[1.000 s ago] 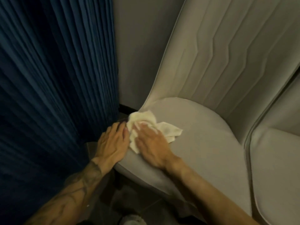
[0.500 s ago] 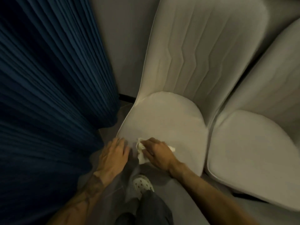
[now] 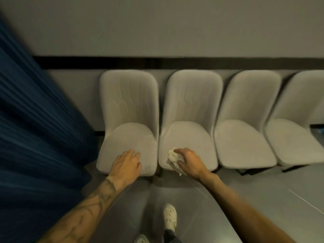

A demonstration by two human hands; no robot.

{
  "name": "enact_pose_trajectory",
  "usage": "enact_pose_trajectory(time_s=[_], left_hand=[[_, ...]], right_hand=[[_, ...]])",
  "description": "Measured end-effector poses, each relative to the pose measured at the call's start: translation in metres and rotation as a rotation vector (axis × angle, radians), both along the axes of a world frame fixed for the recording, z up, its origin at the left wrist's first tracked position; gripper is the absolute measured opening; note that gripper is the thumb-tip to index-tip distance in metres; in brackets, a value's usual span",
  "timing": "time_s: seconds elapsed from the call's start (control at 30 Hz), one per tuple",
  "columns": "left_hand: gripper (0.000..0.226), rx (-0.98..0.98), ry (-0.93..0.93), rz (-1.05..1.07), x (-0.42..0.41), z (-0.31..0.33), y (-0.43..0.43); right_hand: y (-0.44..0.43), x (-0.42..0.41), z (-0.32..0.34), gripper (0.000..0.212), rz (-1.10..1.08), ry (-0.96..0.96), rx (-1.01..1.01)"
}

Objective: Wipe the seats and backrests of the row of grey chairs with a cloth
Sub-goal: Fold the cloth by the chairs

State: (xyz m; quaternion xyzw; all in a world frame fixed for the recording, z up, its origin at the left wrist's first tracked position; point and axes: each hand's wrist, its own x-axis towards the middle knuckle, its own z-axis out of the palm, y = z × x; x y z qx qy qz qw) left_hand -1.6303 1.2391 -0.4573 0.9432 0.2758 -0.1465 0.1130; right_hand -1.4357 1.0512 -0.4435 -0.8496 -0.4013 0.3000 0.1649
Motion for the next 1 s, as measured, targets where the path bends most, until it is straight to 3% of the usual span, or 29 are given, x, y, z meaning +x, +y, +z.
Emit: enact_pose_trajectory(time_s=[0.2, 0.47, 0.73, 1.0], left_hand=[[0.048, 0.044, -0.050, -0.119, 0.089, 0.067, -0.104], [0.050, 0.078, -0.036, -0.143, 0.199, 0.109, -0.260], [0.053, 0.064, -0.027, -0.143, 0.316, 0.117, -0.375], [0.050, 0.008, -0.059, -0.217, 0.496, 0.093, -0.457]], right_hand=[[-0.121, 0.064, 0.070, 0.048, -0.122, -0.066, 0.090], [-0.293, 0.178, 0.113, 0.047, -0.251, -0.103, 0.165], [-0.431, 0.304, 0.142, 0.044, -0.417, -0.150, 0.192], [-0.519, 0.475, 0.142, 0.043, -0.480, -0.163, 0.205]])
